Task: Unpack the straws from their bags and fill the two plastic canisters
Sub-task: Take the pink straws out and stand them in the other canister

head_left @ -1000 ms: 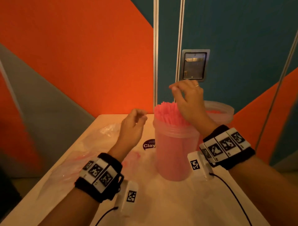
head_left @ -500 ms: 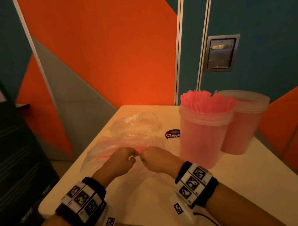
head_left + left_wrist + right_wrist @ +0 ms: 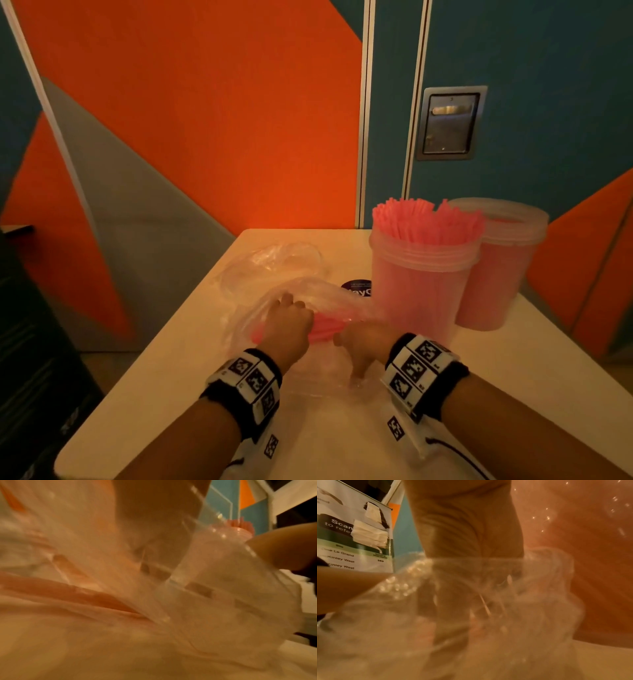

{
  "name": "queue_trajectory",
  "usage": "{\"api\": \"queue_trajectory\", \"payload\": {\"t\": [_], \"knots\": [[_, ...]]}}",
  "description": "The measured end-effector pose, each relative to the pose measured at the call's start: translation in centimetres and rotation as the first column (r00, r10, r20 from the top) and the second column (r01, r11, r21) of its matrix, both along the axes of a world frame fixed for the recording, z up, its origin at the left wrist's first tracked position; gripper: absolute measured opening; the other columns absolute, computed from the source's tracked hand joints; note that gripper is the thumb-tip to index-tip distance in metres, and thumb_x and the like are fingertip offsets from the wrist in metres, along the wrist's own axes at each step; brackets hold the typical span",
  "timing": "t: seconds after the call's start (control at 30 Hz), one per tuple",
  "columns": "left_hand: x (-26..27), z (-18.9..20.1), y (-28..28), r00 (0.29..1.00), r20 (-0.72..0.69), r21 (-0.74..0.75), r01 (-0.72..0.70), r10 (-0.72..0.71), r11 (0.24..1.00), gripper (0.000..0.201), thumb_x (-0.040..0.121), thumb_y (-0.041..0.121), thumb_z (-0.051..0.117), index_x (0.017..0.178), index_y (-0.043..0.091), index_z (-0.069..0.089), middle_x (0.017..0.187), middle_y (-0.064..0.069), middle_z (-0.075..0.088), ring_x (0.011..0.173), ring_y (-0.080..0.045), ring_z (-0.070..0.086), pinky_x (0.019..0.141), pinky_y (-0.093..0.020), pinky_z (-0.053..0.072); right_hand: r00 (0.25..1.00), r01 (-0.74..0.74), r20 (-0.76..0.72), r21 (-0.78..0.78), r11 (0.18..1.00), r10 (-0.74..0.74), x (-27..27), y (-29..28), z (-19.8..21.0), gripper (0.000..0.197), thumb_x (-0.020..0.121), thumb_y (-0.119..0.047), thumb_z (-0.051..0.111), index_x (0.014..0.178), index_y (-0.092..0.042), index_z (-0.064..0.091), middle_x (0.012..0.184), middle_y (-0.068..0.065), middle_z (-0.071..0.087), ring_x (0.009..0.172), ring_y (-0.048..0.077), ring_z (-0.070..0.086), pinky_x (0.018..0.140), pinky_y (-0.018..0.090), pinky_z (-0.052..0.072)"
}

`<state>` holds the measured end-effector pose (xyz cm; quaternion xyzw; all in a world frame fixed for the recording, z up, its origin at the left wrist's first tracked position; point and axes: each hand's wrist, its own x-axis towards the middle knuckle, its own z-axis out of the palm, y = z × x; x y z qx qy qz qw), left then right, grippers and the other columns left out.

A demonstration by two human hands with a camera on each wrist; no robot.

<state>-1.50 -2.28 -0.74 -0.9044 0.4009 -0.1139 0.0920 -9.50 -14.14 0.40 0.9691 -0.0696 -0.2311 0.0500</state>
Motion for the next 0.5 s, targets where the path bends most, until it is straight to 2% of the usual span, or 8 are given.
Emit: {"api": "queue_trajectory", "payload": {"t": [0.1,0.17,0.2,0.27,0.33,0.4,0.47,0.5], "knots": [[-1.3,0.2,-1.4,0.992,0.126,0.189,-0.001,-0.023,0.982,0.023,0.088,0.018,0.055,0.110,0.015,0.061,0.114,-0.004,0.060,0.127,-0.031,0.032,0.101,-0.039,0.030,1.000,-0.005,0.006,0.023,1.000,0.005,-0.4,-0.3,0.1,0.083,0.074,-0.035,0.075,0.142,-0.015,0.033,0.146,0.007,0.038,0.134,0.029,0.035,0.110,0.043,0.032],[-2.2,-0.1,-2.5,0.989,0.134,0.260,0.021,-0.057,0.965,0.019,0.092,0.020,0.052,0.108,0.015,0.062,0.109,-0.003,0.061,0.121,-0.027,0.039,0.098,-0.035,0.035,1.000,0.001,0.019,0.045,0.999,-0.001,-0.5,-0.4,0.0,0.089,0.072,-0.034,0.077,0.144,-0.018,0.029,0.148,0.005,0.035,0.136,0.029,0.031,0.112,0.044,0.029],[-2.3,-0.4,-3.0,0.994,0.092,0.258,0.026,-0.051,0.966,0.020,0.093,0.018,0.049,0.109,0.013,0.061,0.108,-0.004,0.060,0.115,-0.025,0.044,0.095,-0.033,0.038,1.000,-0.001,0.028,0.051,0.999,0.000,-0.5,-0.4,-0.2,0.091,0.070,-0.034,0.078,0.145,-0.019,0.028,0.149,0.004,0.034,0.136,0.029,0.031,0.112,0.044,0.029],[-1.5,-1.5,-3.6,0.997,-0.074,0.156,0.005,0.007,0.988,0.027,0.094,0.014,0.045,0.119,0.008,0.054,0.119,-0.010,0.055,0.112,-0.025,0.048,0.092,-0.032,0.041,1.000,-0.019,0.019,0.031,0.999,0.019,-0.4,-0.5,-0.3,0.091,0.070,-0.033,0.078,0.145,-0.018,0.028,0.150,0.005,0.033,0.136,0.029,0.031,0.112,0.043,0.029],[0.0,-2.3,-3.8,0.960,-0.272,0.032,-0.054,0.061,0.998,0.045,0.091,0.016,0.049,0.134,0.005,0.039,0.136,-0.014,0.040,0.121,-0.029,0.043,0.100,-0.036,0.041,0.999,-0.050,-0.001,-0.007,0.999,0.050,-0.4,-0.6,-0.3,0.091,0.072,-0.035,0.076,0.145,-0.016,0.027,0.151,0.006,0.029,0.137,0.030,0.029,0.112,0.043,0.028],[1.0,-2.7,-3.4,0.900,-0.423,-0.014,-0.118,0.101,0.993,0.062,0.089,0.019,0.051,0.144,0.009,0.023,0.146,-0.013,0.029,0.129,-0.030,0.037,0.106,-0.042,0.037,0.997,-0.072,0.003,-0.004,0.997,0.073,-0.4,-0.8,-0.3,0.090,0.072,-0.034,0.077,0.145,-0.015,0.028,0.150,0.007,0.030,0.135,0.030,0.032,0.111,0.044,0.030],[1.7,-2.9,-2.9,0.866,-0.481,-0.010,-0.164,0.139,0.986,0.064,0.091,0.022,0.049,0.146,0.012,0.017,0.147,-0.010,0.031,0.131,-0.028,0.038,0.105,-0.040,0.035,0.997,-0.075,0.038,0.046,0.996,0.073,-0.3,-1.0,-0.3,0.089,0.071,-0.029,0.078,0.144,-0.015,0.029,0.147,0.007,0.033,0.130,0.031,0.038,0.108,0.046,0.035],[1.9,-2.9,-2.8,0.871,-0.468,0.000,-0.166,0.147,0.986,0.062,0.092,0.024,0.048,0.145,0.012,0.019,0.145,-0.009,0.035,0.130,-0.026,0.041,0.104,-0.039,0.036,0.997,-0.059,0.063,0.087,0.994,0.053,-0.3,-1.1,-0.2,0.087,0.072,-0.027,0.077,0.143,-0.015,0.029,0.146,0.008,0.035,0.127,0.031,0.042,0.105,0.046,0.038]]}}
